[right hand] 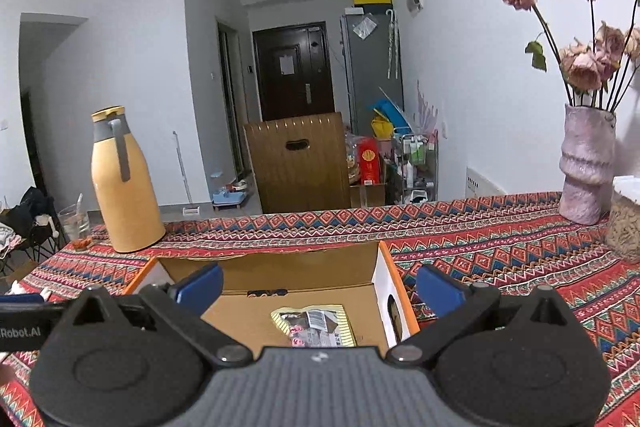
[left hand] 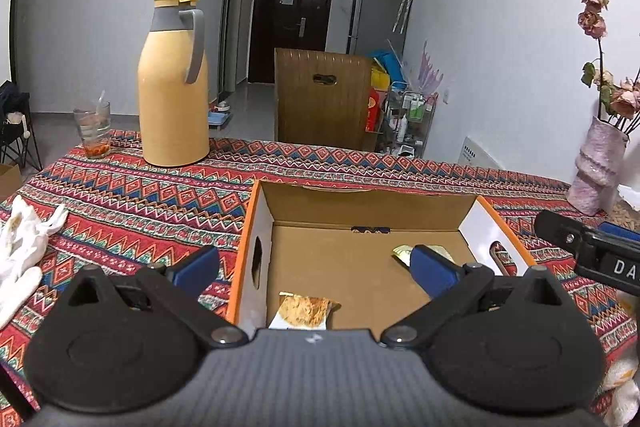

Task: Organize snacks
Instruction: 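Withdraw both tools from the box back to the snack pile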

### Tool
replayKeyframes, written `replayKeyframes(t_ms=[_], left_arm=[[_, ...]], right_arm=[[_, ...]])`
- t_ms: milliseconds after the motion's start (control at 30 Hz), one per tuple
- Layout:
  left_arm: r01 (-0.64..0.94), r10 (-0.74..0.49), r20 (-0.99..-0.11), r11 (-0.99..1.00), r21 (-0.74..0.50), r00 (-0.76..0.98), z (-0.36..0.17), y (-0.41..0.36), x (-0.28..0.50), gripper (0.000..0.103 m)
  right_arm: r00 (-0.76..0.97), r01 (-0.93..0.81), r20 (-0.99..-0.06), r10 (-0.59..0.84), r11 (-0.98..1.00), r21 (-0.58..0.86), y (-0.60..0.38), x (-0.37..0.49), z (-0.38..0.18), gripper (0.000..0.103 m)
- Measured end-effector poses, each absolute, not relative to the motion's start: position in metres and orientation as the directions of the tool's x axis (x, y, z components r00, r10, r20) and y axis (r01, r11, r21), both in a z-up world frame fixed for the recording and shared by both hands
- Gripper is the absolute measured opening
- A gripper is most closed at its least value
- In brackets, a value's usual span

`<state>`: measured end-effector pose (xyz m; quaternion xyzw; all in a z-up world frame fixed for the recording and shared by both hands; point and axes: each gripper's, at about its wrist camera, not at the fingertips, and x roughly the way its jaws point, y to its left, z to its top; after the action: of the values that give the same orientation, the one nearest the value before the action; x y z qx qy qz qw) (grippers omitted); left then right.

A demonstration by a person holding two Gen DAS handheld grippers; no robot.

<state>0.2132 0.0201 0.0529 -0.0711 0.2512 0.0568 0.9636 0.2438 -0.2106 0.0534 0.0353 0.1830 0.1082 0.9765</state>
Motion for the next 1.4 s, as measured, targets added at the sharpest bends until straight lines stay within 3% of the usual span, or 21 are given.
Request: replayKeyframes(t_ms=[967, 1400], left_arm=[[-0.084, -0.007, -0.562, 0.987, -0.135, 0.827, -0.003, 0.04, 0.091, 0.103], [-0.069, -0.022, -0.568, 0.988, -0.138, 0.823, -0.017, 0.046, 0.069, 0.103]], right_arm=[[0.844, -0.235, -0.461, 0.273, 0.962, 0.14, -0.215, 0.103, -0.007, 0.103], [0.807, -0.276, -0.523, 0.276, 0.958, 0.081, -0.178, 0.087, -0.024, 0.103]])
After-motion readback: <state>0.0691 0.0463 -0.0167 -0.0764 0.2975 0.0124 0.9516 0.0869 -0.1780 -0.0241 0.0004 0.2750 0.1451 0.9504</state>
